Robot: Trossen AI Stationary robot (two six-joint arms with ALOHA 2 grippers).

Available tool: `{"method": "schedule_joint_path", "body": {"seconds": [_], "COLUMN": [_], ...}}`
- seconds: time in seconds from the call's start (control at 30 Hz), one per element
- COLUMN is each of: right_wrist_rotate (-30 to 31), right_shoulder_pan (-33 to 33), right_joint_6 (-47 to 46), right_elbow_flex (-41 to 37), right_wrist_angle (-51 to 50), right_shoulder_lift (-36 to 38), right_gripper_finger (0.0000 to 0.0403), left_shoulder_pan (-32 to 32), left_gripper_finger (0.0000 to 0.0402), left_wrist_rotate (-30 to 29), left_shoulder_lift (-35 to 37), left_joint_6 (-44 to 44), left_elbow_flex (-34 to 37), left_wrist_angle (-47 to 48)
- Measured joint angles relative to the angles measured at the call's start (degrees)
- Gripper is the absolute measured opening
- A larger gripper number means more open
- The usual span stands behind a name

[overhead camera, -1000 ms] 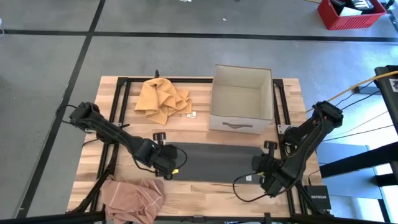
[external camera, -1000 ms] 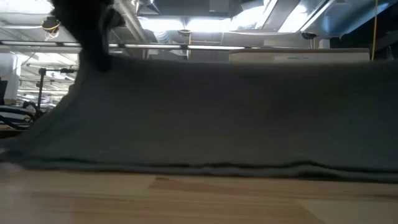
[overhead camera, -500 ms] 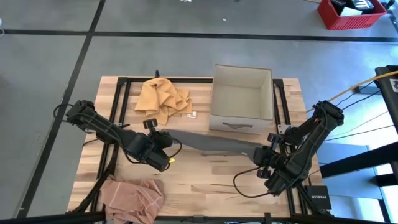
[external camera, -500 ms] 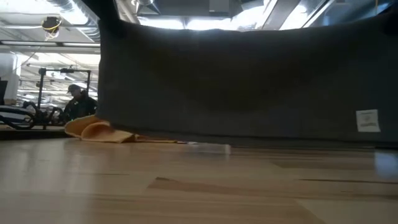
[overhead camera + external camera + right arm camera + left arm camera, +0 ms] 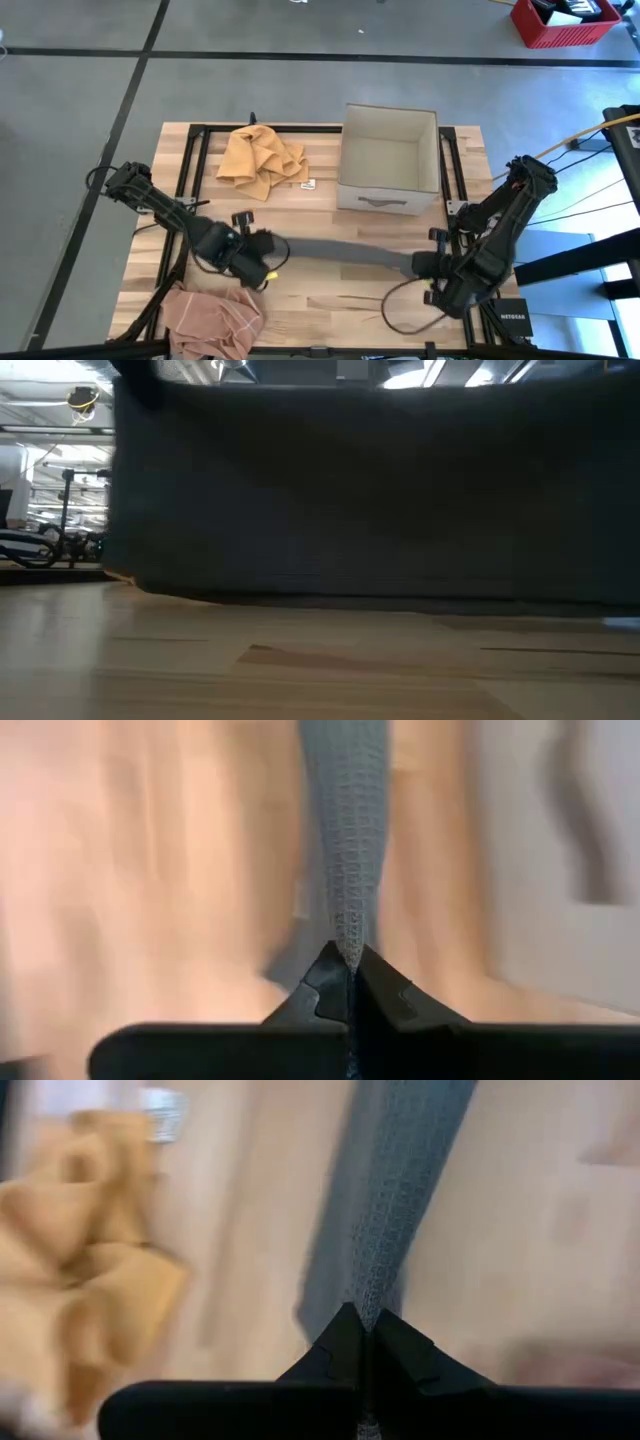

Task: Fold towel
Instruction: Fold the gray towel

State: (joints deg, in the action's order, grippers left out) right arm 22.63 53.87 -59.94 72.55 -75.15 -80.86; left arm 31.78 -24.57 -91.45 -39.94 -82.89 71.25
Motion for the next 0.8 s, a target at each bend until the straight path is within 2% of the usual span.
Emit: {"method": "schedule_joint_path", "body": {"seconds": [0.13, 0.4, 0.5, 0.63, 0.8], "right_wrist_rotate": [1.12, 14.53, 20.67, 21.34, 15.04], "right_shoulder_pan": [0.69, -2.45, -3.1, -2.75, 1.28], "right_joint_6": [-0.01, -3.09, -2.09, -1.1, -1.1], "right_elbow_flex": [0.04, 0.04, -0.96, -5.01, -15.1], "right_wrist_angle": [0.2, -14.53, -14.47, -12.28, 3.26], "right_shoulder_lift": [1.48, 1.61, 1.63, 0.72, -0.9], "right_gripper_finger": [0.0001, 0.0001, 0.0001, 0.0001, 0.0001], "left_shoulder_pan": [1.51, -0.88, -1.52, 0.13, 5.33], "left_gripper_finger": [0.0001, 0.0001, 0.0002, 0.0001, 0.0001], "left_wrist_rotate": [-1.44, -20.64, -26.62, -29.06, -24.4], "left_shoulder_lift": [0.12, 0.12, 0.12, -0.11, -1.62], "left_joint_6": [0.11, -0.29, 0.11, 0.8, -1.8], "left_elbow_flex": [-0.06, -0.04, -0.02, 1.05, 10.66], "left_wrist_angle": [-0.58, 9.79, 10.24, 8.07, -4.81]}}
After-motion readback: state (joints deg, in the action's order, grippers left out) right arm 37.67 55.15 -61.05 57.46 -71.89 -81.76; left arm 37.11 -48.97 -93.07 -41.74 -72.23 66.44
